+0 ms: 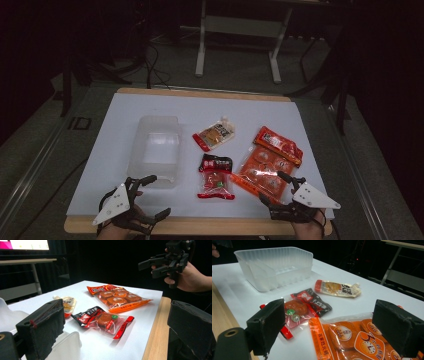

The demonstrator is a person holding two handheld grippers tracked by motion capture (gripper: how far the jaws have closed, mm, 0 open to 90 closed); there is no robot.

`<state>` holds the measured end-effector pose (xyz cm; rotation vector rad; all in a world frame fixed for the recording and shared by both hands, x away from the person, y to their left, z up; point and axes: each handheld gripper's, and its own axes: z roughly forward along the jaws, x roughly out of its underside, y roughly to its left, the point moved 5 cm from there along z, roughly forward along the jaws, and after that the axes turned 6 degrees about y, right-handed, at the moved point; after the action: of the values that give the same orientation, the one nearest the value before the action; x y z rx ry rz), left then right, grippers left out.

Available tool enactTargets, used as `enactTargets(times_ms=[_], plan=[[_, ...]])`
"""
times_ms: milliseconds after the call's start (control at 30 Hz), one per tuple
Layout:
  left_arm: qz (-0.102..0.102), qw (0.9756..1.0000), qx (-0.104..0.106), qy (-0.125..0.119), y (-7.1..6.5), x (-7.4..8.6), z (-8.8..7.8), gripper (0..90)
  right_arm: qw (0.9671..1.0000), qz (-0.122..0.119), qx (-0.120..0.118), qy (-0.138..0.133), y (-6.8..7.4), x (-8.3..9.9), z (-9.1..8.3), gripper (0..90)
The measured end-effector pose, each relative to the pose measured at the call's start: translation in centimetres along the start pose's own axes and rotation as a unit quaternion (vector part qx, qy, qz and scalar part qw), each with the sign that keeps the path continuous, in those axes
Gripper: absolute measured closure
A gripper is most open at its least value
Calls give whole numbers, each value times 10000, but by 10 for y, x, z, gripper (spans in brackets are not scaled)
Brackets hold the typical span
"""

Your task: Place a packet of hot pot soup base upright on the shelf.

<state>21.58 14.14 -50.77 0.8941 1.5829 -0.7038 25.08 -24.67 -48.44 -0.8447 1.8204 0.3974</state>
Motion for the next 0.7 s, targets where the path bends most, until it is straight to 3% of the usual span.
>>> enactTargets(times_ms=[200,567,700], plan=[[107,9999,-70,78,0,1,2,18,9999,103,-117,-10,0,0,0,109],[63,10000,-46,33,-1,0,1,18,9997,36,-223,124,4,-1,4,107],[54,10000,-50,41,-1,0,1,18,9992,109,-375,83,4,-8,4,105]])
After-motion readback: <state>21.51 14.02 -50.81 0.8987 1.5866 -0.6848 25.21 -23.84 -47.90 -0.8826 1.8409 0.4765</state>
